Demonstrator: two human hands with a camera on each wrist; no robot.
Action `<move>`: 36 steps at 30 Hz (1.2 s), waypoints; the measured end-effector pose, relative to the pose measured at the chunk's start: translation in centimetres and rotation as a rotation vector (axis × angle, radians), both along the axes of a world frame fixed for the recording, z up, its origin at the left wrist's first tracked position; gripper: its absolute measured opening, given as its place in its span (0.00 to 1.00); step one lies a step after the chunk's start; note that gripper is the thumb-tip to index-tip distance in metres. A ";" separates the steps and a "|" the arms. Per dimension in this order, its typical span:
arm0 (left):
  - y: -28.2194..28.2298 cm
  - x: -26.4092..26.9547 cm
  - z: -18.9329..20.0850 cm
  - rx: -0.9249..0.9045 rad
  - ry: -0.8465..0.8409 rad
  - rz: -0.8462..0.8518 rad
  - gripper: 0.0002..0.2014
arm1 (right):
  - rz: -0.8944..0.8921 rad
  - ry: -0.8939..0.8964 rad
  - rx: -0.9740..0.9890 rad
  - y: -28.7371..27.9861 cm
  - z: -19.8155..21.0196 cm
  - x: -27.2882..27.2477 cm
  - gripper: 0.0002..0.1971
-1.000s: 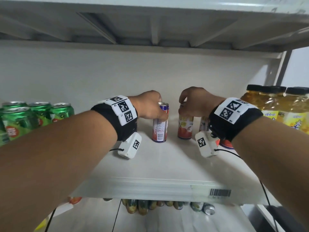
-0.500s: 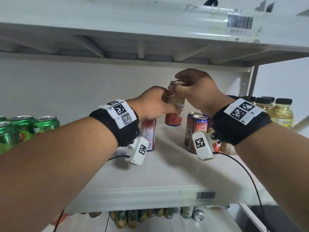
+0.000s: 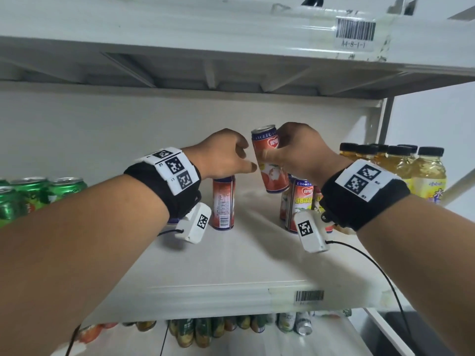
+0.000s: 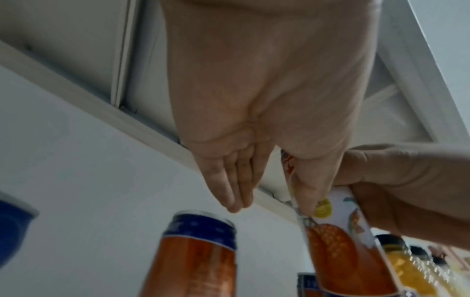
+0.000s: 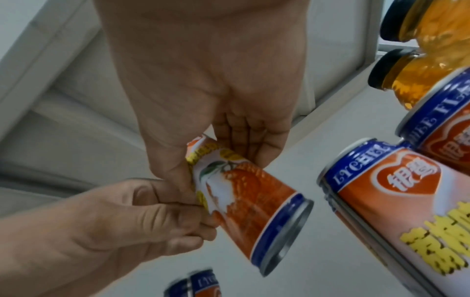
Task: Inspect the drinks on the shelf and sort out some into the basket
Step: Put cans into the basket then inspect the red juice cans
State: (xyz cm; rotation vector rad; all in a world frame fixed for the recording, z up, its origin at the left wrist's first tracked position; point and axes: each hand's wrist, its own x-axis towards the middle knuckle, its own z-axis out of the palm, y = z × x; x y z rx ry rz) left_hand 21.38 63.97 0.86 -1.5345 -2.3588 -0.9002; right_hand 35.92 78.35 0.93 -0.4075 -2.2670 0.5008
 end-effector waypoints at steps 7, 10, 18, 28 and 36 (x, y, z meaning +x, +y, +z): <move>0.2 -1.4 -2.1 -0.284 0.150 0.219 0.36 | 0.028 -0.099 0.128 0.7 -1.2 -2.1 0.24; -0.1 -1.1 -2.6 -0.336 0.154 0.254 0.26 | 0.103 -0.127 0.126 1.0 -1.9 -2.9 0.28; -1.6 2.2 -2.0 -0.265 0.183 0.314 0.18 | 0.154 -0.230 0.315 0.1 -2.4 -2.6 0.20; -5.6 8.3 -1.7 -0.087 0.246 0.115 0.19 | 0.027 -0.213 0.445 -5.2 -1.5 5.4 0.18; -7.8 15.2 -2.9 0.002 0.178 -0.158 0.17 | -0.226 -0.226 0.341 -10.7 -2.7 15.7 0.17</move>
